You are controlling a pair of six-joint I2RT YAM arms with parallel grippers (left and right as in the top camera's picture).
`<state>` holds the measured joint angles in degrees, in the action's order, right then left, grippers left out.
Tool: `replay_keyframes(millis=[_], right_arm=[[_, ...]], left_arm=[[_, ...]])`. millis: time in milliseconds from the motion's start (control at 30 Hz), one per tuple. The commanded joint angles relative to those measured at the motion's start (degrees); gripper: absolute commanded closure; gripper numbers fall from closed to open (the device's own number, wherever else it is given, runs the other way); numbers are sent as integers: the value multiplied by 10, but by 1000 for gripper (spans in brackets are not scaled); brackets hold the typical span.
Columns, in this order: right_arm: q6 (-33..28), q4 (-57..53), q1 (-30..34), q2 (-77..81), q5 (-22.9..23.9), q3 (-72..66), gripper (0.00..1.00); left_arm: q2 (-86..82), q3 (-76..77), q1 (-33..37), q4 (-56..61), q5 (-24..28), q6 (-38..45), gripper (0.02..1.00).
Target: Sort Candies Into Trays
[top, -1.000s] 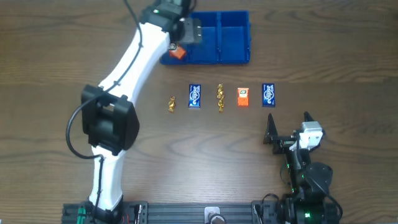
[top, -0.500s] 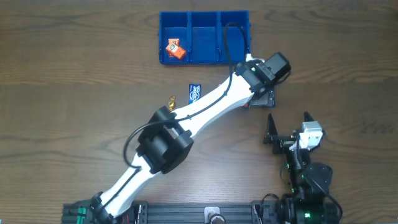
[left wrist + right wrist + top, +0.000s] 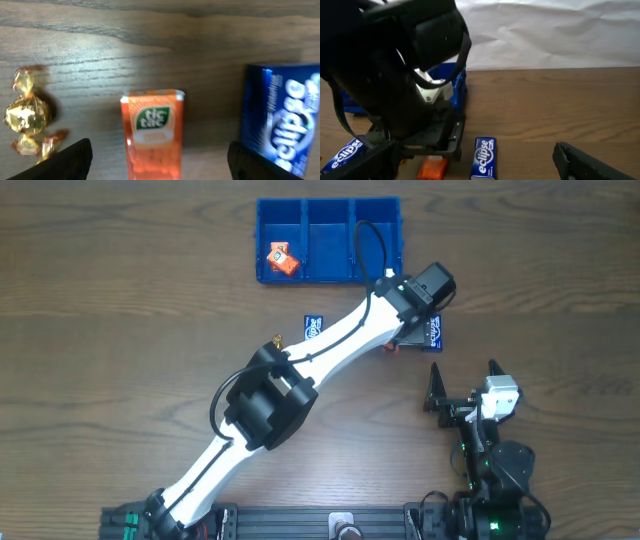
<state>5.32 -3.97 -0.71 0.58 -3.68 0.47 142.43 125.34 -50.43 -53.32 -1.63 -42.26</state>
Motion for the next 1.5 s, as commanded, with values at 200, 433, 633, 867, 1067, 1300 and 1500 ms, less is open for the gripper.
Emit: replay_keyframes(millis=[200,433,633,867,1067,1300,1500], right_arm=[[-7,-4,-2,-4,-3,0,1],[-7,-4,-2,-4,-3,0,1],[-7,-4,-2,-4,-3,0,1],[-7,-4,-2,-4,-3,0,1],[-7,-4,-2,-4,-3,0,1],[-7,-4,-2,-4,-3,0,1],[-7,-4,-2,-4,-3,0,1]], left_arm=[[40,4,6,7,7,-6,485],[39,8,6,14,13,-5,807],[-37,62,27,-14,-31,52,816],[-209,70,167,-25,-79,161,820],[-206,48,273,-61,-27,192,827],[-190,-48,297,10,2,209,807],[-151,-49,296,16,3,211,807]])
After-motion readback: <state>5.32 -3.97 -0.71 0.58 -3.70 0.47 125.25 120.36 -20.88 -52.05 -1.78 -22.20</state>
